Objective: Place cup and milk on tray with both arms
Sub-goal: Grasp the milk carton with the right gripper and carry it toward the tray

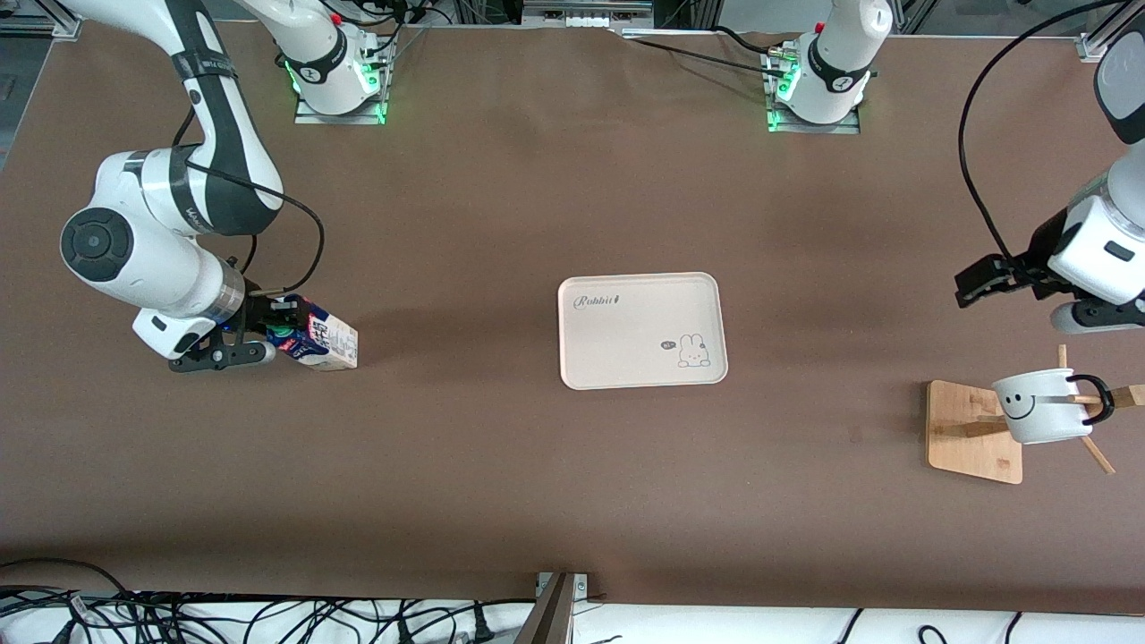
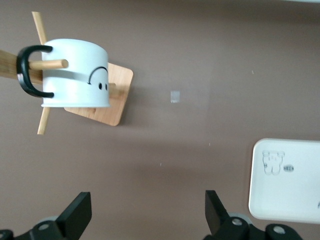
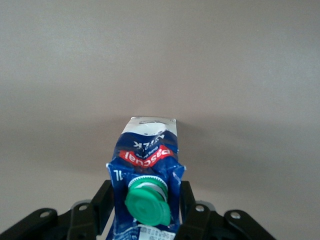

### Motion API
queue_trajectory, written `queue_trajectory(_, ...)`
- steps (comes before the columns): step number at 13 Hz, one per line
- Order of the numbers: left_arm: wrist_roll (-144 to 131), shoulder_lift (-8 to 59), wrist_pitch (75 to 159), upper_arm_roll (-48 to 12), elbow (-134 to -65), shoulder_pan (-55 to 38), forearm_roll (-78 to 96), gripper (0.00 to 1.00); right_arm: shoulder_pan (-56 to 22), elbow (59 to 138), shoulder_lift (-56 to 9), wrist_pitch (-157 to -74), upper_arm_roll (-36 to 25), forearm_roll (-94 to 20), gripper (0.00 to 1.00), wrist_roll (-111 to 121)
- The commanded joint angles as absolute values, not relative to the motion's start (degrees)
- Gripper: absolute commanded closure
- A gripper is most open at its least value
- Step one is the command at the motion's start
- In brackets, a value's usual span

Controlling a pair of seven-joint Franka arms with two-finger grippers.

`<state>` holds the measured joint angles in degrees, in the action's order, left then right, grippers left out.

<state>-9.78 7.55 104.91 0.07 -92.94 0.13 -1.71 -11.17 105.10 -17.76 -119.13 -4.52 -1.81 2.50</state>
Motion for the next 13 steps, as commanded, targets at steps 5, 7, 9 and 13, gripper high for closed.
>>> queue_trajectory(5,-11.43,-3.6,140.49,-0.44,-123.2,11.15,14.21,0.0,-12.39,104.24,-17.23,-118.83,-4.39,-1.76,0.47,2.02)
queue_trajectory(7,-10.81,-3.6,148.15,-0.44,-127.59,12.21,21.5,0.0,-13.96,101.1,-17.4,-115.16,-4.31,-1.85,0.47,0.19)
queue_trajectory(9,-10.29,-0.38,153.17,-0.61,-127.62,11.87,30.28,0.0,-16.42,97.05,-18.1,-111.03,-4.31,-1.93,0.47,-3.58)
queue_trajectory(13,0.94,9.91,155.21,-0.79,-119.1,11.43,48.81,0.0,-23.89,92.56,-19.42,-108.9,-4.31,-5.26,0.48,-11.67)
